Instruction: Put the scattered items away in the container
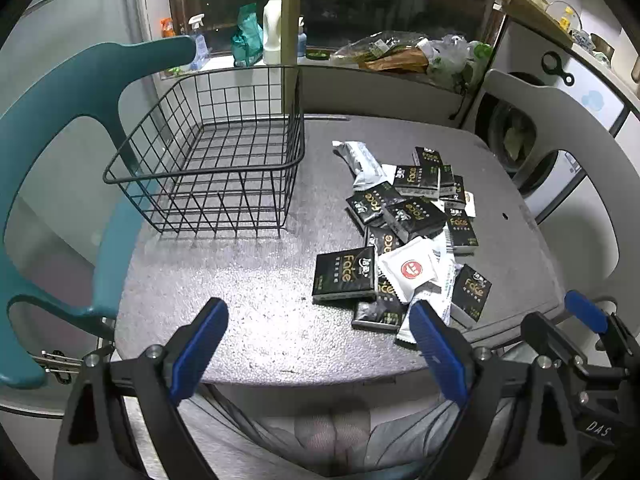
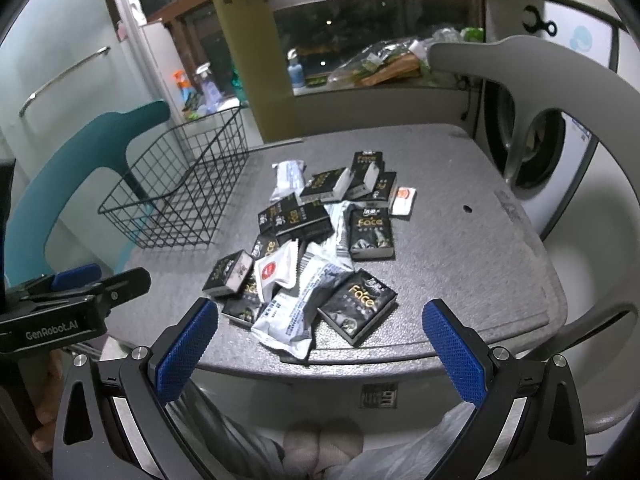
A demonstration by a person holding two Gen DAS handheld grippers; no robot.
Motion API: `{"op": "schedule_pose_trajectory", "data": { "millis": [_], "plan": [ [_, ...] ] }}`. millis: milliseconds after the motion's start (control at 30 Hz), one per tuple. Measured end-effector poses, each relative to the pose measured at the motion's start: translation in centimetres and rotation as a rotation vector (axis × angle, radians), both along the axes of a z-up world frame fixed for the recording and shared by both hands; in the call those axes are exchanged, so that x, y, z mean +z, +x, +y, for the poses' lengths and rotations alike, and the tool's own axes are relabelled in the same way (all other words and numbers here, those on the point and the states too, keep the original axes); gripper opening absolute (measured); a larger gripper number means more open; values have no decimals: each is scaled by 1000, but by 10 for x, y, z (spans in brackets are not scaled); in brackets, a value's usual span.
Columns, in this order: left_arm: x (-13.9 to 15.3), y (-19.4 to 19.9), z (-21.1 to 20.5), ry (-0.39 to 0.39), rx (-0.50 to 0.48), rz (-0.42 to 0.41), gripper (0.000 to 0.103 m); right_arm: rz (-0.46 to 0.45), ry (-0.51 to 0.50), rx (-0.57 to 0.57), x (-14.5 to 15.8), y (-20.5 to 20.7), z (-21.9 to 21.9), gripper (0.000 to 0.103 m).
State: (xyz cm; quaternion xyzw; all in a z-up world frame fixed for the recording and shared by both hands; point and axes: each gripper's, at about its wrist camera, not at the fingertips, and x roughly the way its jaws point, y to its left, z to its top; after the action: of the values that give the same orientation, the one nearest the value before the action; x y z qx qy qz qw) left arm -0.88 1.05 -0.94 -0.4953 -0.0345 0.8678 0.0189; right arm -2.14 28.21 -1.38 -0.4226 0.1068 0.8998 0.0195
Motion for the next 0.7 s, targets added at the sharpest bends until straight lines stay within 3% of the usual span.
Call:
{"op": "schedule_pose_trajectory", "data": {
  "millis": [333,600,700],
  "plan": [
    [-18,-9,-1,-23,5,-34,91,-43,6,28,-20,-10,-4,103],
    [-45,-21,-10,-32,21,-93,91,-113,-8,65,-54,-23,-14,103],
    [-58,-26,-16,-24,30,-123,91,-150,-49,90,-69,-35,-18,87]
  ]
}}
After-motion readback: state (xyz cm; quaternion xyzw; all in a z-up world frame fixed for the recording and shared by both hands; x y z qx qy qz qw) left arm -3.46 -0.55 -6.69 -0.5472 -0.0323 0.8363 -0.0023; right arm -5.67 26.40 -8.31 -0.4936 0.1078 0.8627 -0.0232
